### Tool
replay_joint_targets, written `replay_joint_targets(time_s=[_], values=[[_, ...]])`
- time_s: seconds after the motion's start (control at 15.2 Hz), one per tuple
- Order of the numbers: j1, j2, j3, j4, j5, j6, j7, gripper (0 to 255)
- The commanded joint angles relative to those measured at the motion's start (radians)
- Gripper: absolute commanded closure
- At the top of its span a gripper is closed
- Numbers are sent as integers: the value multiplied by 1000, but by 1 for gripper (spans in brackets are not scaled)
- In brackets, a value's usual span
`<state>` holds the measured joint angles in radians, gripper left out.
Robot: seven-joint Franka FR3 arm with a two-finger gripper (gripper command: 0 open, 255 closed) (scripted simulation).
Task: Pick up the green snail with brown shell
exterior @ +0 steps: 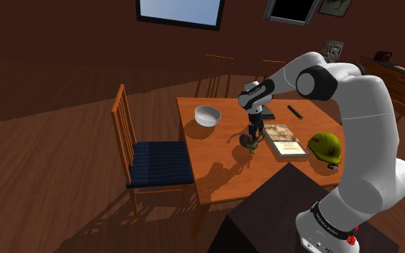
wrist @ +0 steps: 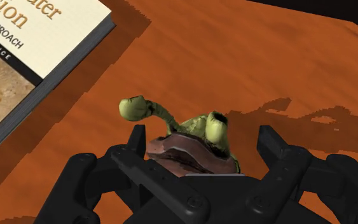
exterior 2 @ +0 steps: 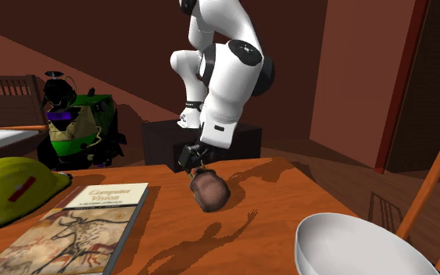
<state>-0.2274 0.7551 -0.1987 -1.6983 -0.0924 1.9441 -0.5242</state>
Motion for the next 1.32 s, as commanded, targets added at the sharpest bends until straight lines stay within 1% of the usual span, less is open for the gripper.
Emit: replay_joint_targets(time_s=[0.0, 0.13, 0.2, 0.79, 1.25], values=[[-3, 22, 2, 5, 2, 16, 1, 0], [-3, 28, 2, 7, 3, 21, 2, 0], [-4, 25, 2, 3, 2, 22, 1, 255], [-3, 28, 2, 7, 2, 21, 2, 255], [4, -45, -5, -12, -5, -33, -5, 255]])
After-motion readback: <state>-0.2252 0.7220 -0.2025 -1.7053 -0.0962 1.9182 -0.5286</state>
